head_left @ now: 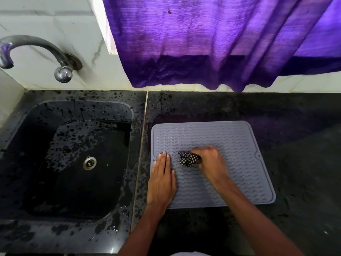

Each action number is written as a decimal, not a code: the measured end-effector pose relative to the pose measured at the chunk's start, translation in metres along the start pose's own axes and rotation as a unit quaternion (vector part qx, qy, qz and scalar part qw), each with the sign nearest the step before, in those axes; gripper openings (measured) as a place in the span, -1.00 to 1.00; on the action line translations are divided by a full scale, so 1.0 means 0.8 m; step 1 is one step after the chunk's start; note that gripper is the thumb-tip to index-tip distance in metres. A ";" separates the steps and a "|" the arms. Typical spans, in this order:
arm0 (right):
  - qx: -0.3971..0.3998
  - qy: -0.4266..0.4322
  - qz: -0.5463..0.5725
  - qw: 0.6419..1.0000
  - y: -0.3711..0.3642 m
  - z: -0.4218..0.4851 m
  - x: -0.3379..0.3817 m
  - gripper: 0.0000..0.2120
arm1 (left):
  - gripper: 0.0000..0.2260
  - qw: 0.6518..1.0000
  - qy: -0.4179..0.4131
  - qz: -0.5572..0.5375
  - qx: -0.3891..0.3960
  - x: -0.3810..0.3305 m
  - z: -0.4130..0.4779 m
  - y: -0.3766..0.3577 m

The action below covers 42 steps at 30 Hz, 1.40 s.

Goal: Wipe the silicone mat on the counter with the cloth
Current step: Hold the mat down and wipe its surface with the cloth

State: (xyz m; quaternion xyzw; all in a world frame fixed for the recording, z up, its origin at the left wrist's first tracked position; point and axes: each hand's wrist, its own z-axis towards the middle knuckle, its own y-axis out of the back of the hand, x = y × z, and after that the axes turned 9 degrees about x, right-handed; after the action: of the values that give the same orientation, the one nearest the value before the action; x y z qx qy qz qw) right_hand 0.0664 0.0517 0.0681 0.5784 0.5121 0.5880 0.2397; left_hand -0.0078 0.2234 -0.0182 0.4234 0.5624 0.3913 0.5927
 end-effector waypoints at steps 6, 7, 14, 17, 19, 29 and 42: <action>-0.012 -0.004 0.021 1.000 0.000 -0.006 -0.024 -0.45 | -0.48 1.000 0.005 0.000 0.012 0.002 -0.001 0.000; -0.020 -0.006 0.025 0.999 0.004 -0.005 -0.025 -0.45 | -0.47 1.000 0.005 -0.002 0.013 0.001 -0.001 0.001; -0.023 -0.019 0.014 0.999 0.010 -0.010 -0.049 -0.44 | -0.44 1.000 0.016 0.003 0.024 0.000 -0.003 0.002; -0.048 -0.022 0.019 0.998 0.022 -0.011 -0.052 -0.49 | -0.43 0.999 0.020 0.006 0.029 -0.001 -0.003 0.003; -0.053 -0.030 0.015 0.998 0.019 -0.014 -0.069 -0.48 | -0.43 0.999 0.022 0.010 0.031 -0.002 -0.004 0.002; -0.044 -0.035 0.016 0.998 0.025 -0.019 -0.101 -0.43 | -0.41 0.999 0.024 0.014 0.042 -0.002 -0.004 0.005; -0.054 -0.057 0.021 0.997 0.056 -0.024 -0.139 -0.55 | -0.39 0.998 0.028 0.027 0.044 0.000 -0.003 0.003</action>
State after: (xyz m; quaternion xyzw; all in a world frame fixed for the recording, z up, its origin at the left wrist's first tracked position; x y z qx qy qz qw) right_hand 0.0869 -0.0678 0.0632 0.6079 0.4531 0.5855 0.2870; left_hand -0.0101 0.2244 -0.0155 0.4531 0.5834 0.3940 0.5469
